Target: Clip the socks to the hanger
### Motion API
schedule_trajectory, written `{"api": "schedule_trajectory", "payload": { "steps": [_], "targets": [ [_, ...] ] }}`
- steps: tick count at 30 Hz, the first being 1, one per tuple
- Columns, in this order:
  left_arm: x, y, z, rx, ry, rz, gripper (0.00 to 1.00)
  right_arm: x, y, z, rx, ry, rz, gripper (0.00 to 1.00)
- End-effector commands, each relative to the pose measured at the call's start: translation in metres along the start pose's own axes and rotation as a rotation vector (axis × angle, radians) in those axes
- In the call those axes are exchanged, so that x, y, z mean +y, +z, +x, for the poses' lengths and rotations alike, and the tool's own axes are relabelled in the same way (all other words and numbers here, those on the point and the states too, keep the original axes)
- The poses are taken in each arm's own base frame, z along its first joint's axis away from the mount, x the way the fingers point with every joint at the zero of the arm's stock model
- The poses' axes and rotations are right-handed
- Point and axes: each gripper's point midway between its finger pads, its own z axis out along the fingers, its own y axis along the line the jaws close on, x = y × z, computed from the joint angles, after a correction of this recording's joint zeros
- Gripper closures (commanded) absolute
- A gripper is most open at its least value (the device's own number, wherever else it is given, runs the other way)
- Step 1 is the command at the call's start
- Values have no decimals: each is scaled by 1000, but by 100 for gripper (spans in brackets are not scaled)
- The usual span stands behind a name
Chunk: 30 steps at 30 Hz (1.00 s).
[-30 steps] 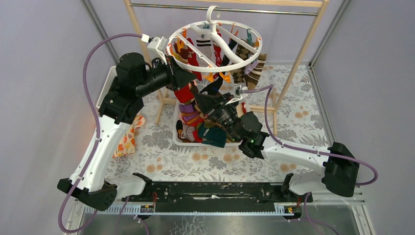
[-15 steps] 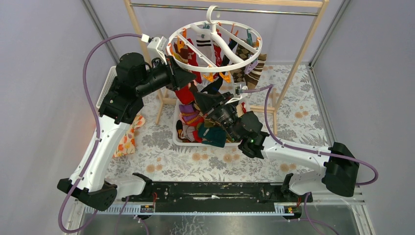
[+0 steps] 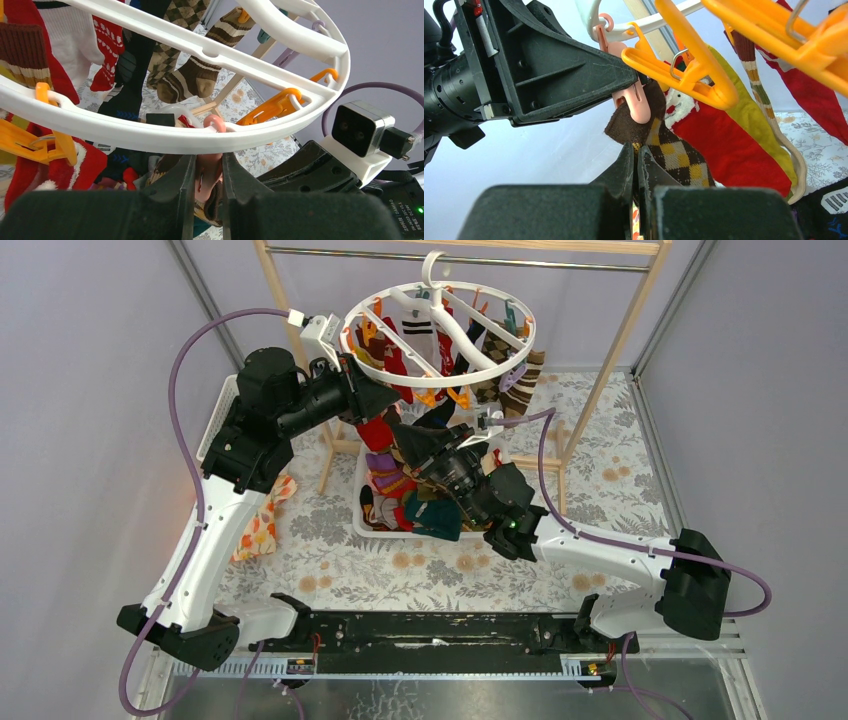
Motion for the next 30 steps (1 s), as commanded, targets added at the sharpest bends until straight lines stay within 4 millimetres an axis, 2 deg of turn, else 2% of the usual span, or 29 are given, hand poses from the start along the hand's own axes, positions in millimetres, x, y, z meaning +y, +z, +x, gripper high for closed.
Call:
{"api": "schedule_trajectory", "payload": {
  "steps": [1,6,11,14,16,21,23,24,27,30],
  "targets": [
    [-4,-6,-20,-75,55,-1,100,23,5,-30,-73,30,-44,100],
    [-2,-6,-20,-77,63,-9,99,24,4,-33,-80,38,-48,100],
    [-4,-6,-21,-79,60,1,70,24,5,-36,-91,41,-43,100],
    [-5,-7,-22,-82,59,3,63,24,6,-37,-95,47,-42,100],
    [-6,-9,-24,-86,65,2,52,25,7,-37,-96,49,-44,100],
    [-6,-13,-24,-79,72,-9,37,26,8,-36,-96,54,-48,100],
    [-6,-16,-22,-69,80,-14,32,25,8,-36,-97,56,-46,73],
    [-5,-18,-20,-64,87,-23,29,24,7,-35,-98,56,-42,65],
    [2,-27,-18,-51,113,-71,9,14,-1,-33,-80,50,-5,32],
    [13,-40,-12,-26,150,-139,1,-7,-21,-28,-46,22,64,20]
  ]
}}
